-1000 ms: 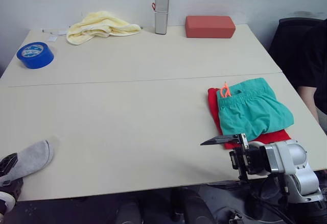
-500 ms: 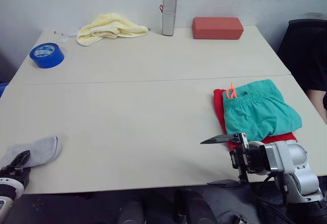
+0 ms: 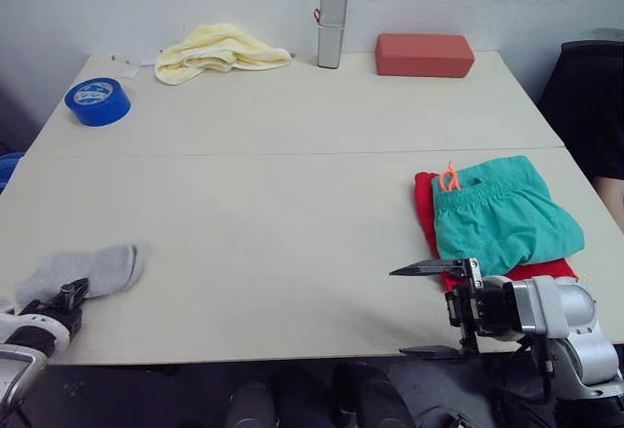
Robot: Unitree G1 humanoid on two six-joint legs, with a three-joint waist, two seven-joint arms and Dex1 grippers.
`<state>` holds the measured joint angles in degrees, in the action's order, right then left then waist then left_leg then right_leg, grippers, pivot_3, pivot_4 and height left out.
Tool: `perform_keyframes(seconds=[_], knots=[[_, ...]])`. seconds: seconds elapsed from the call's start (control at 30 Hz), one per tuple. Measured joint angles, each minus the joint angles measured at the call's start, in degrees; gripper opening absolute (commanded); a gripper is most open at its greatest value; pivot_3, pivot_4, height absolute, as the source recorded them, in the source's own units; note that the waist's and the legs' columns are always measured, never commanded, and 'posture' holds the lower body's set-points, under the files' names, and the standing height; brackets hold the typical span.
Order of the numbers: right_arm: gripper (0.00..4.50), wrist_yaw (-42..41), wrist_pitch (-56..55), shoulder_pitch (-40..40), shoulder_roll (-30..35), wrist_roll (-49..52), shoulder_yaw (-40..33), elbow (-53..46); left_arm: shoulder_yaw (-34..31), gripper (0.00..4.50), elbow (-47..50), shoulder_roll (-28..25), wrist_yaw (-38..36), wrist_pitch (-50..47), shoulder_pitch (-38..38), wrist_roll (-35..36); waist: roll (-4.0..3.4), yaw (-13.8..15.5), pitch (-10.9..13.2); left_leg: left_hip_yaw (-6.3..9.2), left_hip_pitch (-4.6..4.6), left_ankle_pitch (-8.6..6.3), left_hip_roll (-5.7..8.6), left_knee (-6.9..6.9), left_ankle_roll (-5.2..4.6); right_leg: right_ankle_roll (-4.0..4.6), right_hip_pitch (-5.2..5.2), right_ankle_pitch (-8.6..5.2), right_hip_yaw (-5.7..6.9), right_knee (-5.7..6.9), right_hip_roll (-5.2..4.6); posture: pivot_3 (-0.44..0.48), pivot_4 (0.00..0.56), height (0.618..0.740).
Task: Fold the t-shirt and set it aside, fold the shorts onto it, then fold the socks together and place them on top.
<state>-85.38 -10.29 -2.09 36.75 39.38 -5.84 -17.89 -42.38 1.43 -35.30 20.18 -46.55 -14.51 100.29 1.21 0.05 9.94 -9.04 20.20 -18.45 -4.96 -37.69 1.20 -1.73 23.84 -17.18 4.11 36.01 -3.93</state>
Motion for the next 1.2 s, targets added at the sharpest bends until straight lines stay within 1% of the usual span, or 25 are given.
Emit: perform_keyframes(seconds=[0.13, 0.2, 0.3, 0.37, 0.47, 0.57, 0.73, 0.87, 0.97, 1.03, 1.07, 1.13, 1.2], knots=[[4.50, 0.2, -0.8, -1.9, 0.9, 0.0, -2.1, -0.2, 5.4, 0.04, 5.1, -2.8, -2.1, -4.7, 3.3, 1.8, 0.07, -0.2, 0.0, 0.03, 0.00, 0.00, 0.08, 0.08, -0.02, 0.00, -0.04, 0.00, 0.08, -0.04, -0.15, 0.000, 0.150, 0.740], [4.50, 0.2, -1.0, -3.6, 1.5, 0.0, -3.3, -0.3, 8.8, 0.04, 6.6, -4.0, -2.3, -6.0, 6.9, 1.8, 0.05, -0.2, 0.0, 0.03, 0.00, 0.02, 0.11, 0.13, -0.02, -0.03, -0.03, 0.01, 0.11, -0.04, -0.16, 0.000, 0.150, 0.740], [4.50, 0.7, -1.0, -4.2, 2.1, 0.0, -4.5, -0.5, 14.0, 0.04, 8.2, -3.3, -0.7, -5.9, 12.5, 2.6, 0.04, -0.3, 0.0, 0.03, -0.01, 0.18, 0.14, 0.20, -0.20, -0.32, -0.04, 0.18, 0.11, -0.03, -0.17, 0.000, 0.150, 0.740], [4.50, 1.3, -1.1, -5.0, 2.1, -0.2, -5.2, -0.7, 18.0, 0.04, 9.9, -0.8, 1.6, -5.2, 15.8, 2.7, 0.03, -0.3, 0.1, 0.03, -0.04, 0.26, 0.18, 0.30, -0.25, -0.42, -0.05, 0.23, 0.11, -0.05, -0.18, 0.000, 0.150, 0.740], [4.50, 2.4, -1.1, -5.2, 2.1, -0.6, -5.4, -1.6, 26.2, 0.04, 13.1, 6.2, 5.4, -3.4, 20.3, 1.3, 0.02, 0.0, 0.1, 0.06, 0.00, 0.38, 0.25, 0.29, -0.05, -0.49, -0.05, 0.27, 0.11, -0.07, -0.15, 0.000, 0.150, 0.740], [4.50, 3.1, -1.1, -5.8, 2.1, -1.1, -5.4, -2.5, 32.5, 0.04, 14.6, 9.6, 6.2, -3.4, 22.2, -1.7, 0.04, -0.1, 0.1, 0.06, -0.01, 0.42, 0.40, 0.27, 0.04, -0.51, -0.07, 0.28, 0.10, -0.11, -0.02, 0.000, 0.150, 0.740], [4.50, 3.8, -1.1, -6.2, 2.0, -1.2, -5.4, -2.6, 37.6, 0.04, 15.6, 12.2, 5.2, -3.3, 23.2, -8.6, 0.06, -0.1, 0.1, 0.32, -0.01, 0.46, 0.34, 0.20, 0.13, -0.49, -0.09, 0.27, -0.01, -0.09, 0.36, 0.000, 0.150, 0.740], [4.50, 4.2, -1.1, -6.1, 2.0, -1.3, -5.4, -2.6, 38.5, 0.04, 16.3, 11.8, 3.4, -3.7, 22.5, -11.8, 0.06, -0.1, 0.1, 0.57, -0.02, 0.46, 0.36, 0.20, 0.09, -0.38, -0.12, 0.21, -0.01, -0.09, 0.43, 0.000, 0.150, 0.740], [4.50, 4.5, -1.1, -6.1, 2.0, -1.7, -5.4, -2.6, 39.0, 0.75, 18.2, 9.9, 1.8, -5.9, 20.1, -10.9, 0.06, -0.2, 0.1, 0.60, -0.02, 0.46, 0.34, 0.24, 0.08, -0.38, -0.11, 0.21, -0.01, -0.07, 0.42, 0.000, 0.150, 0.740], [4.50, 5.0, -1.0, -5.9, 2.0, -1.7, -5.4, -2.6, 38.9, 1.37, 18.9, 8.0, 0.2, -6.7, 19.3, -11.9, 0.06, -0.1, 0.1, 0.62, -0.02, 0.45, 0.35, 0.24, 0.06, -0.36, -0.11, 0.20, 0.01, -0.07, 0.42, 0.000, 0.150, 0.740], [4.50, 5.6, -0.8, -5.8, 2.0, -1.7, -5.4, -2.6, 38.2, 1.76, 19.5, 5.6, -1.8, -7.3, 18.2, -12.1, 0.07, -0.1, 0.1, 0.63, -0.02, 0.45, 0.34, 0.26, 0.05, -0.32, -0.11, 0.17, 0.02, -0.07, 0.41, 0.000, 0.150, 0.740], [4.50, 6.6, -0.1, -6.0, 2.0, -1.6, -5.5, -2.6, 36.2, 2.32, 20.3, 2.8, -5.1, -7.9, 16.9, -12.3, 0.07, -0.2, 0.1, 0.63, -0.02, 0.45, 0.29, 0.28, 0.06, -0.28, -0.08, 0.15, 0.02, -0.08, 0.41, 0.000, 0.150, 0.740], [4.50, 8.2, 1.6, -6.3, 2.0, -1.3, -5.8, -2.9, 33.3, 2.83, 20.5, -2.6, -11.4, -8.7, 15.1, -13.4, 0.08, -0.2, 0.2, 0.63, -0.01, 0.44, 0.28, 0.31, 0.08, -0.16, -0.03, 0.08, 0.07, -0.08, 0.42, 0.000, 0.150, 0.740]])
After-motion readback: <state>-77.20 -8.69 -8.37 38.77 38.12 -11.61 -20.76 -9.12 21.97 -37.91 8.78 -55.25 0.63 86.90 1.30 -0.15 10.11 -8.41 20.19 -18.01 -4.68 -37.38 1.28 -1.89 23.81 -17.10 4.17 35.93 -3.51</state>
